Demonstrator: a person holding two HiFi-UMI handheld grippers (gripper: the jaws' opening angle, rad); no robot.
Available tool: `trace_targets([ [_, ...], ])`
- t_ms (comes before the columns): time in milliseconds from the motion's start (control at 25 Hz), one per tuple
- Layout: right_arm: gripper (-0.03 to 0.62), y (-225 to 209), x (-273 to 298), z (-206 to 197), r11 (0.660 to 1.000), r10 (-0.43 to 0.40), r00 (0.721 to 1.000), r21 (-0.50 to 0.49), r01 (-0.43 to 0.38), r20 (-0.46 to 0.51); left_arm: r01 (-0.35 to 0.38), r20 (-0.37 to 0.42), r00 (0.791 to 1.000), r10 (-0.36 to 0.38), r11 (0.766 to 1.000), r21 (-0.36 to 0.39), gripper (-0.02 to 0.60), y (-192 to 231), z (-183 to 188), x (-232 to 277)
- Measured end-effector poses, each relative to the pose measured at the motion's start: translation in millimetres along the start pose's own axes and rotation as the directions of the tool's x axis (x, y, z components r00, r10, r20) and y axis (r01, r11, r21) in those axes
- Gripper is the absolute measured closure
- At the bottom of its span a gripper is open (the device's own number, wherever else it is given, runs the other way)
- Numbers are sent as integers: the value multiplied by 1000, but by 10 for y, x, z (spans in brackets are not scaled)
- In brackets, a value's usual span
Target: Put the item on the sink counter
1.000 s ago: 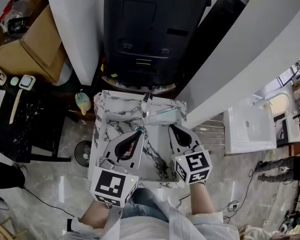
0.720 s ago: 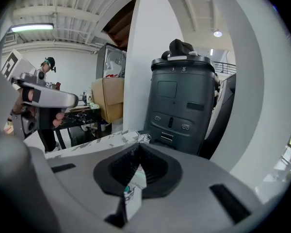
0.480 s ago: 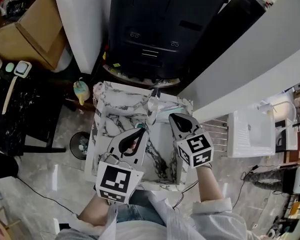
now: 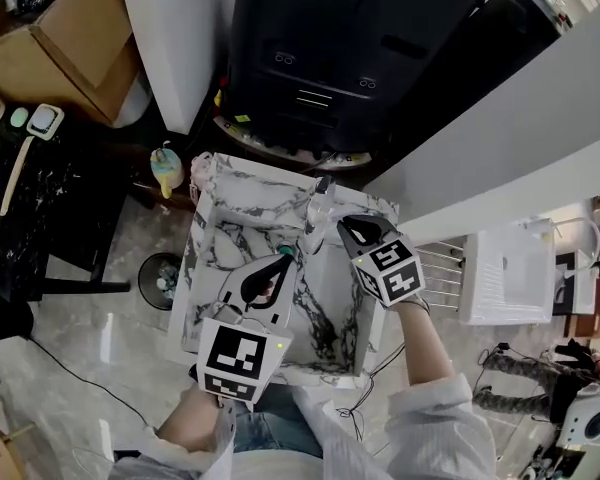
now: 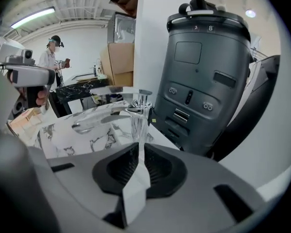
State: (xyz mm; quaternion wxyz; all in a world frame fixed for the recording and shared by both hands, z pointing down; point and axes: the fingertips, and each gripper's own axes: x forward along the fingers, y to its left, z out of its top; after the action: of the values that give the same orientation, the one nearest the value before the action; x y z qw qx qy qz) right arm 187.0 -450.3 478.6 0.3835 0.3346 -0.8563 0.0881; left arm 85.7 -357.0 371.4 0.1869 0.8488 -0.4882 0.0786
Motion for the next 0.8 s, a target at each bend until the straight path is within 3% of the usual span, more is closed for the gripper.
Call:
trace_targets([
  [400,505,-139,514,-321,985,59,983,-151,-86,-176,-32,-33,999,31,999,-23,566,178,-167,34],
  [800,505,-199,806,-475,900,156,907,-321,-293,-391,-55,-65,997,52,997,-47,566,340,-312,38],
])
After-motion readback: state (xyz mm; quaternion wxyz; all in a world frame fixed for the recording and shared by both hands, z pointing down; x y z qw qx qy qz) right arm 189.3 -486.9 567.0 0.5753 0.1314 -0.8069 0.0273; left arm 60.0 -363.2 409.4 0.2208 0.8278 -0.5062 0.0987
